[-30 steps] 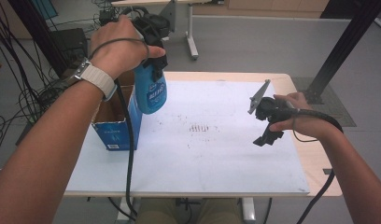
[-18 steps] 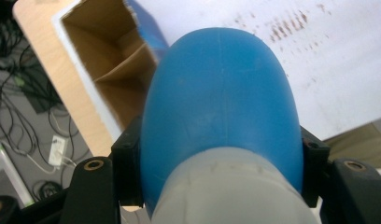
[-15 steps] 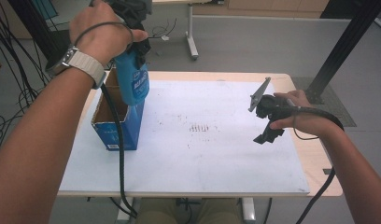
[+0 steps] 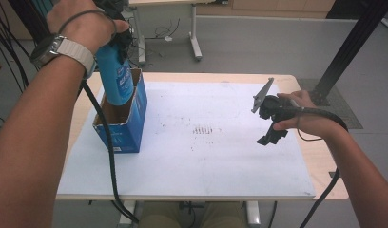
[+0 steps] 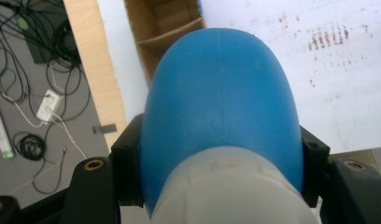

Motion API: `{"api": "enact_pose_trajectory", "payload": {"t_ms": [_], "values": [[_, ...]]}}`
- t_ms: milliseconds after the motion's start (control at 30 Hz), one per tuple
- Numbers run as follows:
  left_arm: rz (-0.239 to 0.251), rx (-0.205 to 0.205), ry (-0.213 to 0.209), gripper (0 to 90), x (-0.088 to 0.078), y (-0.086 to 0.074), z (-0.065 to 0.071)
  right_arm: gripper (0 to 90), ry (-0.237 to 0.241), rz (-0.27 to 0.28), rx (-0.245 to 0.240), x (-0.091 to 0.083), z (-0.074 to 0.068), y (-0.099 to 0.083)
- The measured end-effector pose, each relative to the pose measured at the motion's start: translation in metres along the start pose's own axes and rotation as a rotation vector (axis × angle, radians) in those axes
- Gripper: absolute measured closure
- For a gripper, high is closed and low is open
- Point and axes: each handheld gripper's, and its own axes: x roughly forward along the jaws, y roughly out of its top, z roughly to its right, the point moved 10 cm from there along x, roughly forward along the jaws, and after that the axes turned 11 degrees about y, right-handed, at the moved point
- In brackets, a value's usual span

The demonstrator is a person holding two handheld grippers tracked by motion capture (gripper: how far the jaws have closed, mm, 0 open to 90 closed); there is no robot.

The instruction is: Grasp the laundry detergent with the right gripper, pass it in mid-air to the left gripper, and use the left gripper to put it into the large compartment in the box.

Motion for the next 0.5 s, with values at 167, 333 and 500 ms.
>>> {"api": "enact_pose_trajectory", "payload": {"t_ms": [167, 333, 500], "values": [[0.002, -0.033, -0.006, 37.8, 0.004, 0.000, -0.008, 7.2, -0.005, -0.001, -0.003, 0.000, 0.003, 0.002], [-0.002, -0.053, -0.007, 37.8, 0.008, 0.000, -0.013, 7.2, -0.003, -0.001, -0.008, 0.001, 0.005, 0.004], [-0.008, -0.070, -0.004, 37.8, 0.014, 0.000, -0.019, 7.2, 0.000, -0.001, -0.001, 0.002, 0.005, 0.005]]}}
